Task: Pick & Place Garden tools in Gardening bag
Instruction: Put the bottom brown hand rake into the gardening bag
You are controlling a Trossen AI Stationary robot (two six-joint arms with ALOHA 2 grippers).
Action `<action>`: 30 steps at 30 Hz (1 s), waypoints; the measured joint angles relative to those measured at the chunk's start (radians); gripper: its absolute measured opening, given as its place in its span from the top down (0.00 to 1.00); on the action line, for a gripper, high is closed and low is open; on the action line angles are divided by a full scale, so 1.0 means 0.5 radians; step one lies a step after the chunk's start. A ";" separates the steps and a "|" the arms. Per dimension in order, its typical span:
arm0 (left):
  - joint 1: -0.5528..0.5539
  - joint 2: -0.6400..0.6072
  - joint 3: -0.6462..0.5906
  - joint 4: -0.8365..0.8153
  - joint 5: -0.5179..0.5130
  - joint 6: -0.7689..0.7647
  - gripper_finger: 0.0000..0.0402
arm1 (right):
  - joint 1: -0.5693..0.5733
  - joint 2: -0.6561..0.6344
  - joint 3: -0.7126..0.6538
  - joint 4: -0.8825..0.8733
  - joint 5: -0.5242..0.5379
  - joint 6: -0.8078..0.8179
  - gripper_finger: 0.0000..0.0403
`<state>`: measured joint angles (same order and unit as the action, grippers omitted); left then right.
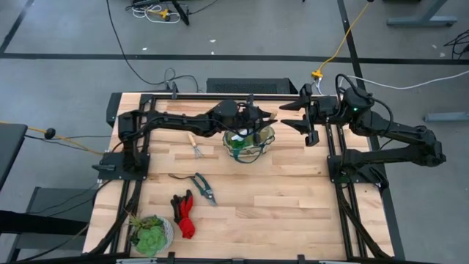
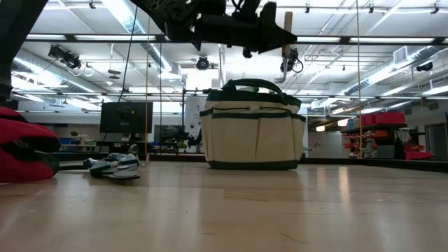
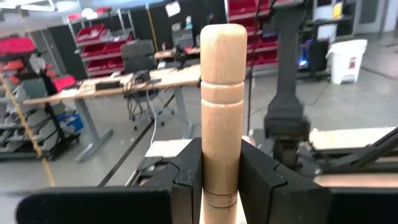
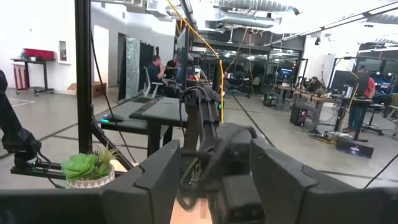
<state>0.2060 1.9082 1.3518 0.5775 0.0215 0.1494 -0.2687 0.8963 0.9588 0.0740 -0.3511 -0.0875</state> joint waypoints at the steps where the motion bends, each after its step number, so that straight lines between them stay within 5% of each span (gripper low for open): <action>1: 0.008 0.015 0.001 0.002 -0.001 0.000 0.81 | 0.000 0.000 0.000 -0.008 -0.001 0.000 0.52; 30: 0.026 0.021 -0.038 -0.340 -0.037 -0.070 0.81 | 0.001 0.001 0.000 -0.032 -0.002 -0.051 0.52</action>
<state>0.2188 1.9186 1.3327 0.4077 0.0029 0.1143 -0.2684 0.8966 0.9588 0.0582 -0.3521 -0.1131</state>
